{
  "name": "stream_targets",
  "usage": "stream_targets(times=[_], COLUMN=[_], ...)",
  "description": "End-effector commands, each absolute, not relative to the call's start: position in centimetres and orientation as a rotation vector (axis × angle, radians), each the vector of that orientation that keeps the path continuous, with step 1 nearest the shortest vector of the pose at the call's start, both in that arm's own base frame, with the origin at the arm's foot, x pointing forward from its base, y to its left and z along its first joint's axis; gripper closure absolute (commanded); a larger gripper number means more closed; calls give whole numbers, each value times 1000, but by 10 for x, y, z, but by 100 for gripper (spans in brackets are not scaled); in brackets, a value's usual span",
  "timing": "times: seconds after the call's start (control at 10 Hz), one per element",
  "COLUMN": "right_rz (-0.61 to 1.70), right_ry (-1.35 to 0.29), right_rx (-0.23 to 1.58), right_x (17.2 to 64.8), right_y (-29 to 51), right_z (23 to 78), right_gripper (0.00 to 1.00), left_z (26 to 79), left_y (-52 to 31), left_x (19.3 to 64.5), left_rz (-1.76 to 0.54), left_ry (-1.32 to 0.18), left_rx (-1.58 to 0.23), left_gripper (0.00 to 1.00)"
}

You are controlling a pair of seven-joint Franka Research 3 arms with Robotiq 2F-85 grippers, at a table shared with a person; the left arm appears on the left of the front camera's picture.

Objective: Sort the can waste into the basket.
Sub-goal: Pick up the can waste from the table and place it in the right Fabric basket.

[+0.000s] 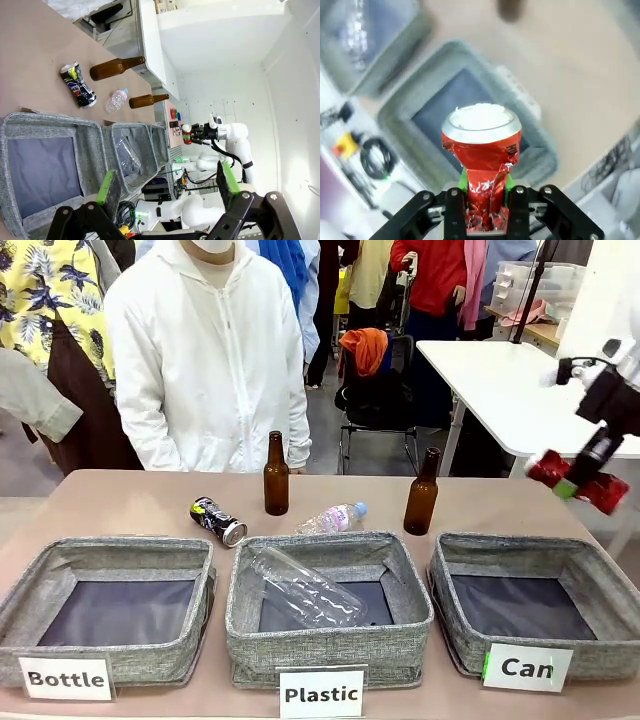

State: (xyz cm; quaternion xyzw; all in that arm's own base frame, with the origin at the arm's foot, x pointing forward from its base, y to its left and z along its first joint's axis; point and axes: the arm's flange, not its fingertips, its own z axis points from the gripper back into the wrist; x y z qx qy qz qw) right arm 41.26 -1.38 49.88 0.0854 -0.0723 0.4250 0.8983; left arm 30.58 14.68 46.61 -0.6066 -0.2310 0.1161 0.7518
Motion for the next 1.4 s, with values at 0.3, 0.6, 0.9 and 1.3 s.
stream_targets(times=[0.3,0.6,0.9,1.3], right_rz=[1294,1313,1311,1313], right_ry=[-26,-35,-63,-52], right_rx=[282,285,308,302], right_x=[394,397,401,401], right_y=[-29,-26,-25,-26], right_z=[482,480,480,479], right_gripper=[100,100,21,0], left_z=[466,466,466,466], left_y=[147,147,147,147], left_x=[304,304,304,304], left_rz=[231,231,231,231], left_ry=[-511,-511,-511,-511], left_rx=[-1325,-1325,-1325,-1325], left_gripper=[0,0,0,0])
